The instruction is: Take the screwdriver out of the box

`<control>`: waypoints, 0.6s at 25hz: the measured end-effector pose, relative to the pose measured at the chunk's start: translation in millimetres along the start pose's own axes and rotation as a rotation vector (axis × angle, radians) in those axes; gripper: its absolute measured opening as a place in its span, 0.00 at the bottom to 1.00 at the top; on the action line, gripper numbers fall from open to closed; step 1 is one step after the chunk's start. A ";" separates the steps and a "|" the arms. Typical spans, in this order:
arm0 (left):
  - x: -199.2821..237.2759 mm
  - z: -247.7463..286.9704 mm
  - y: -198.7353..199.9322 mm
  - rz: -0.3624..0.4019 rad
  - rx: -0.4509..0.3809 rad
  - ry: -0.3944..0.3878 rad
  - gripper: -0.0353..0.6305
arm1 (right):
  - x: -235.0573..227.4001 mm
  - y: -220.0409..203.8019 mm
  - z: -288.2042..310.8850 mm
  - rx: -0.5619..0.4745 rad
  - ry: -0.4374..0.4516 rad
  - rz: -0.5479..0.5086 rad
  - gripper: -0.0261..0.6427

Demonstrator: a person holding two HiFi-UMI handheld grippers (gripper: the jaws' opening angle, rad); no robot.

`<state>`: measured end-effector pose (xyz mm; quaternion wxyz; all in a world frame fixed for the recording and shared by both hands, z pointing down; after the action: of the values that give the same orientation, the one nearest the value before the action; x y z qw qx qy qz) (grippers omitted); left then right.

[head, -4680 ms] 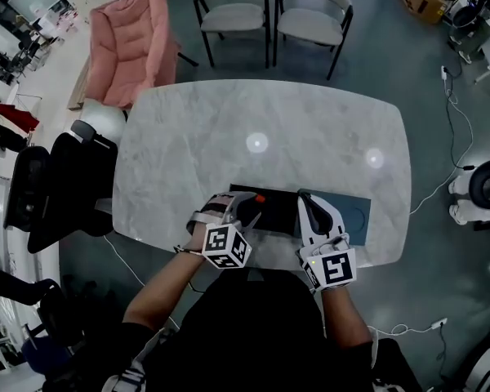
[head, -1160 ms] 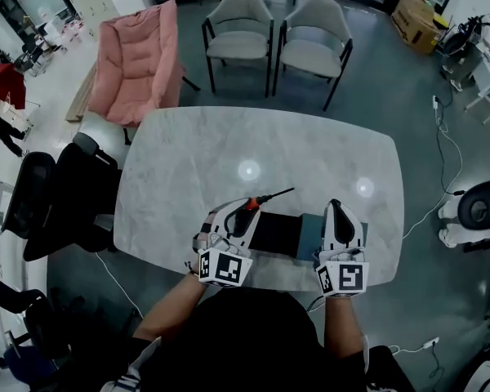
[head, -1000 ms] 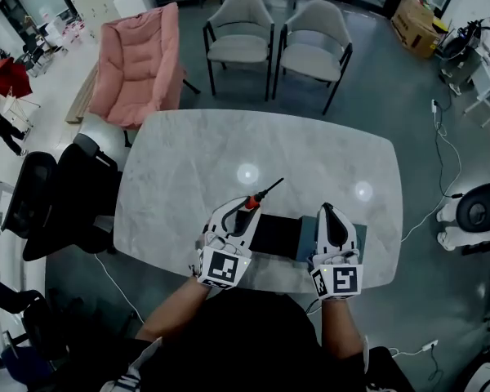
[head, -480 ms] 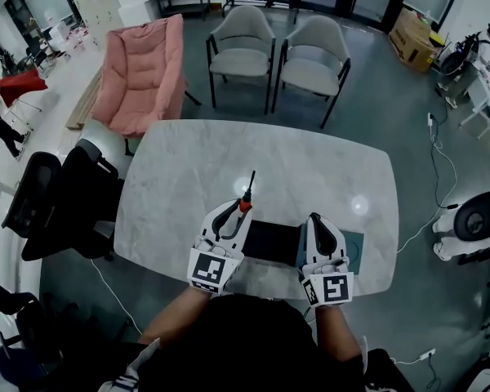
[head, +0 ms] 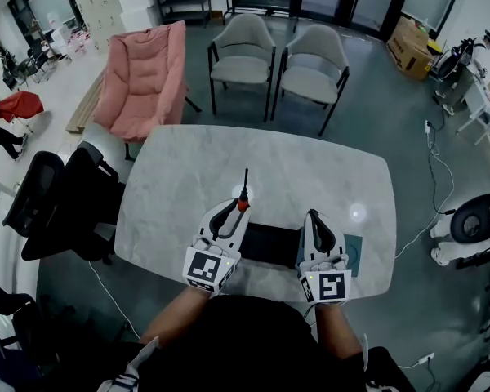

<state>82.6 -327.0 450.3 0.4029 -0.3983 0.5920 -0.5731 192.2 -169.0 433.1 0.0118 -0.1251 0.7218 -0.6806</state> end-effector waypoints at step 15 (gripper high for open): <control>0.0 -2.6 3.1 0.006 -0.007 -0.007 0.20 | 1.2 3.7 1.6 -0.026 0.003 0.004 0.07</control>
<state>80.1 -326.0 447.3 0.4053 -0.3997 0.5939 -0.5685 190.8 -170.7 429.5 0.0105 -0.1230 0.7308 -0.6714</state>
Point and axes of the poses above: the fingertips, and each gripper's own axes: z forward along the fingers, x to its left, y out of its top, the point moved 5 cm from there along -z, backward along the fingers, and after that the axes turned 13 degrees about y, right-handed, at the moved point
